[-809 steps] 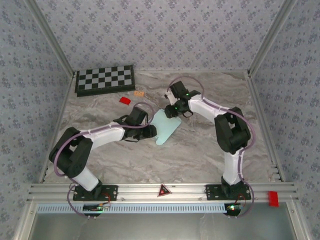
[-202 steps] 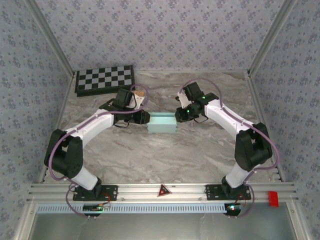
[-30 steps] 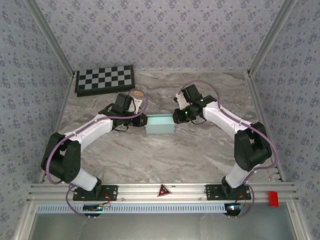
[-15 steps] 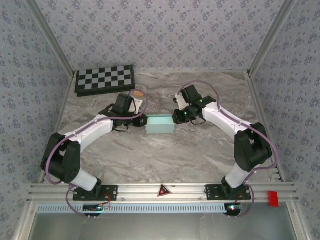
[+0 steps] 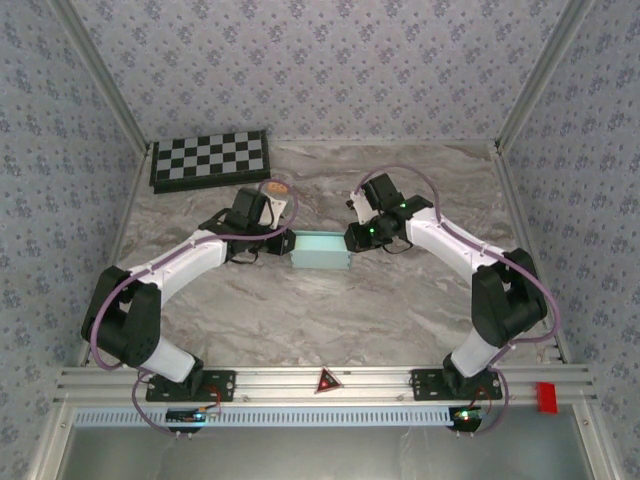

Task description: Fold the paper box

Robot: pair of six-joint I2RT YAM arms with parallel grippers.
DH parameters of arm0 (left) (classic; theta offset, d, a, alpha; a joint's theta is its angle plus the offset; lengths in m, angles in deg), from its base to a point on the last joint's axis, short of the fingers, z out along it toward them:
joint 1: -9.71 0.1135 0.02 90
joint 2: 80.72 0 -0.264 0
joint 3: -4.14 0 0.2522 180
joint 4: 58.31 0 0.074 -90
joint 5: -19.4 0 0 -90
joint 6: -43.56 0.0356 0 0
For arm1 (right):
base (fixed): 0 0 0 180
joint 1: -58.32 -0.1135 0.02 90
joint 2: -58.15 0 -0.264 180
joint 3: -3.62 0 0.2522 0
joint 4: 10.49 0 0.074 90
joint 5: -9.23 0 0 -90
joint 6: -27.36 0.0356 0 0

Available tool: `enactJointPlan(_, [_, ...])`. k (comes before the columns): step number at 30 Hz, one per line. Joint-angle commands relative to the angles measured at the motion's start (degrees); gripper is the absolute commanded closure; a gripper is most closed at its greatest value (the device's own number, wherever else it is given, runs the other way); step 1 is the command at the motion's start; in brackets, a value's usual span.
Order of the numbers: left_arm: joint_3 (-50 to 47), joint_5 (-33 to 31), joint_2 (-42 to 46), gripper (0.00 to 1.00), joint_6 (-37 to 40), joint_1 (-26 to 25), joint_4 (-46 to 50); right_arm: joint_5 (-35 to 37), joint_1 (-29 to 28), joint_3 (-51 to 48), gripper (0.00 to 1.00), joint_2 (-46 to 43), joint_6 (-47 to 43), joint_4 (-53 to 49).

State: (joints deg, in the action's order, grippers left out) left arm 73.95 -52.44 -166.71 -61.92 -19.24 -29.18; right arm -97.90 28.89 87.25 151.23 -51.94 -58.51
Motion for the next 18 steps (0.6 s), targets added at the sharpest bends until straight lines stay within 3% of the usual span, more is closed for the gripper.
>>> enactJointPlan(1, [-0.2,1.8,-0.4,0.82,1.1,-1.5,3.8,0.0,-1.3,-1.0,0.81,-1.6,-0.9,-1.1])
enactJointPlan(18, [0.2,1.4,-0.7,0.82,1.1,-1.6,4.0,1.8,-1.3,-0.2,0.68,-3.5,-0.7,-0.5])
